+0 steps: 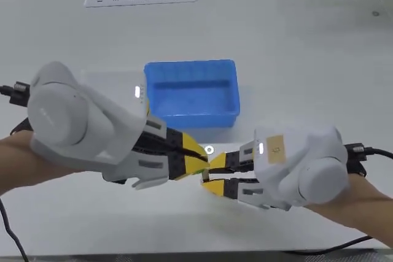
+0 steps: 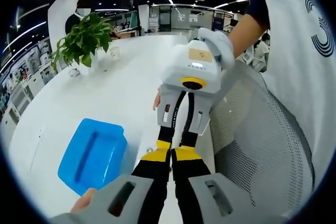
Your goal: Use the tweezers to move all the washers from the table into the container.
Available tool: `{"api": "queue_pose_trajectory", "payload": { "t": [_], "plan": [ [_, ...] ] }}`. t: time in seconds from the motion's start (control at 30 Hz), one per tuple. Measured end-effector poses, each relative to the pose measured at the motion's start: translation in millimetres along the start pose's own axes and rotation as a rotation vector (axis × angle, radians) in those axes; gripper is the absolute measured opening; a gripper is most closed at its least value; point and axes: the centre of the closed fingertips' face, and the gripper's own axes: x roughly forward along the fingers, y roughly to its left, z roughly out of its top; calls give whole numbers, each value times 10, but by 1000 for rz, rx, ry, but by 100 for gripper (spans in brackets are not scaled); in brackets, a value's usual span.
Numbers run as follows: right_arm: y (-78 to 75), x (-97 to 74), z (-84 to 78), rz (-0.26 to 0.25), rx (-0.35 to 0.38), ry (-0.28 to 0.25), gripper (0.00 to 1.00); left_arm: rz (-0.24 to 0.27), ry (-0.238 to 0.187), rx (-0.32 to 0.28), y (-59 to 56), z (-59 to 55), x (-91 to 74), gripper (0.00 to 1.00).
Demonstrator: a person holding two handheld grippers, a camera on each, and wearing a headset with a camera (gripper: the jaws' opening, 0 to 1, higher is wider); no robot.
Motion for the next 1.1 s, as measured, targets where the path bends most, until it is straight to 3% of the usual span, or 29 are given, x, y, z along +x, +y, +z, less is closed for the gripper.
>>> {"api": "queue_pose_trajectory", "payload": {
  "t": [0.17,0.67,0.9,1.1],
  "plan": [
    [-30,-14,11,-5,10,1,9,-6,7,3,-31,-13,-35,6],
    [-36,-74,181,-1,-11,-15,9,10,-6,20,-35,101,-198,5],
    [-100,-137,340,-7,-28,-33,9,21,-25,38,14,209,-337,5],
    [-237,-209,503,-29,-73,-45,9,44,-49,62,124,333,-475,5]
  ]
}}
